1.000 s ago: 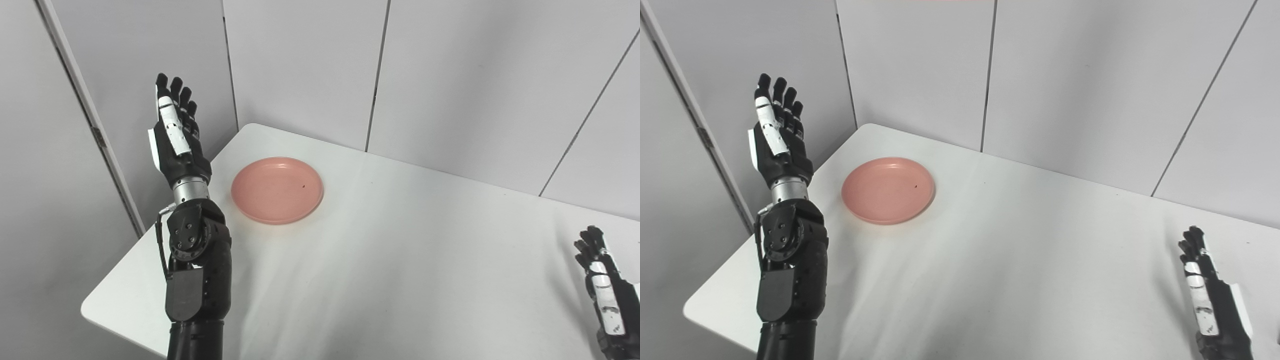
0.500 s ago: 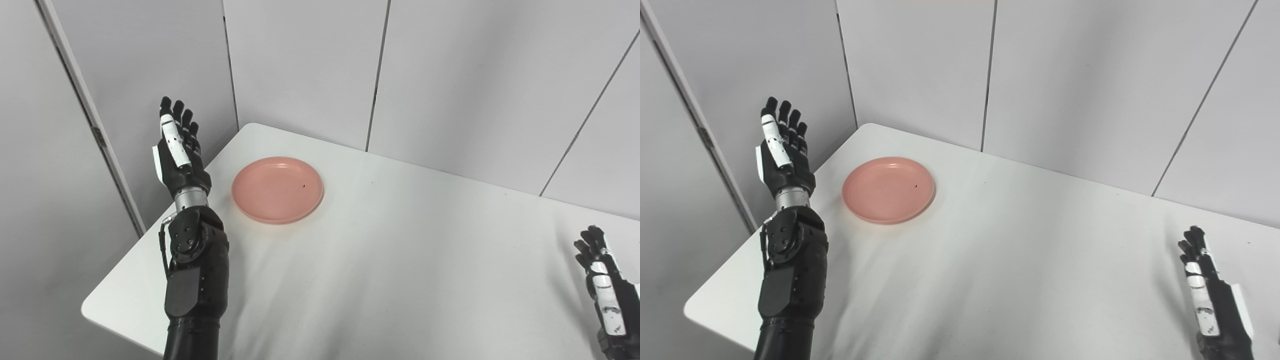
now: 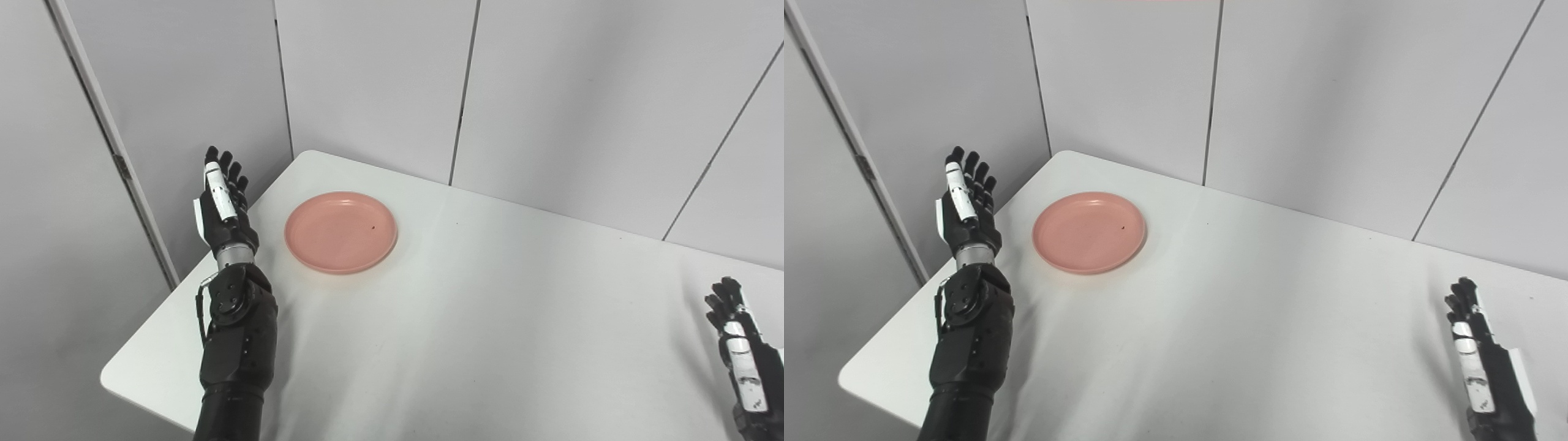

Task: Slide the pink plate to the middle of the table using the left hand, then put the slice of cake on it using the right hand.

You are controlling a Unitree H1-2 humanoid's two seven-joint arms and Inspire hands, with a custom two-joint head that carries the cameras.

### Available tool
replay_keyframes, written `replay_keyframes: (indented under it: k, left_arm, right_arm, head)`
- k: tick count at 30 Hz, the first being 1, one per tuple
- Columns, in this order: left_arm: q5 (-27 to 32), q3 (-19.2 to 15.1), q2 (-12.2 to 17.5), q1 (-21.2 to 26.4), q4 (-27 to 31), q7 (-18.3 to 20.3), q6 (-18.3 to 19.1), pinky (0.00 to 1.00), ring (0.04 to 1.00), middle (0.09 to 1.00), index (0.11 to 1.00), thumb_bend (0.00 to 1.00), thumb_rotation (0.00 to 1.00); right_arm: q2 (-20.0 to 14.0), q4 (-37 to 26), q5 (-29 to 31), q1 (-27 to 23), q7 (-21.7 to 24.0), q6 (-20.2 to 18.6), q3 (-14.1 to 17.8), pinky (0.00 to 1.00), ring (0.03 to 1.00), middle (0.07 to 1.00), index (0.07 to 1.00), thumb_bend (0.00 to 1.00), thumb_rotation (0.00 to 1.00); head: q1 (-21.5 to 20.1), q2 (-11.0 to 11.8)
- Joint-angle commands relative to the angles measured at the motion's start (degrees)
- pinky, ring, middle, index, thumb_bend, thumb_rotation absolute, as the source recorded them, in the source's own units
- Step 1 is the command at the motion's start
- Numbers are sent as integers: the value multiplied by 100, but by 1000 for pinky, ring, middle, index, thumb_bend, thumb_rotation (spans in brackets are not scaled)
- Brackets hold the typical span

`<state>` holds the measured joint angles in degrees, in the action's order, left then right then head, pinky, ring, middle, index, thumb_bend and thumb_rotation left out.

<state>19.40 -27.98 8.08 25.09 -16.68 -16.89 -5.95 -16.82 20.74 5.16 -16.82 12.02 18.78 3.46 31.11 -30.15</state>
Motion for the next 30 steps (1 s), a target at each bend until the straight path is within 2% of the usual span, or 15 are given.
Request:
replay_keyframes:
  k: [1,13,17,30]
  left_arm:
    - [-36,9,183,265,-18,52,-223,945,950,946,946,427,1000]
    - [-64,23,145,304,-393,-46,-257,921,916,908,915,400,1000]
    - [37,41,148,314,-489,39,-220,921,922,919,917,400,1000]
    - [-116,381,99,266,-464,2,50,921,918,921,936,420,1000]
  right_arm:
    - [48,260,-11,492,5,-36,-24,988,967,981,991,341,1000]
    - [77,285,28,478,5,-51,-14,987,965,983,990,345,1000]
    - [87,284,27,481,0,-21,-15,981,963,980,988,341,1000]
    - [119,242,-4,490,-39,-49,-21,970,958,973,983,347,1000]
  head:
    - [-12,-9]
    - [-39,-27]
    - [-45,-30]
    - [-99,-57]
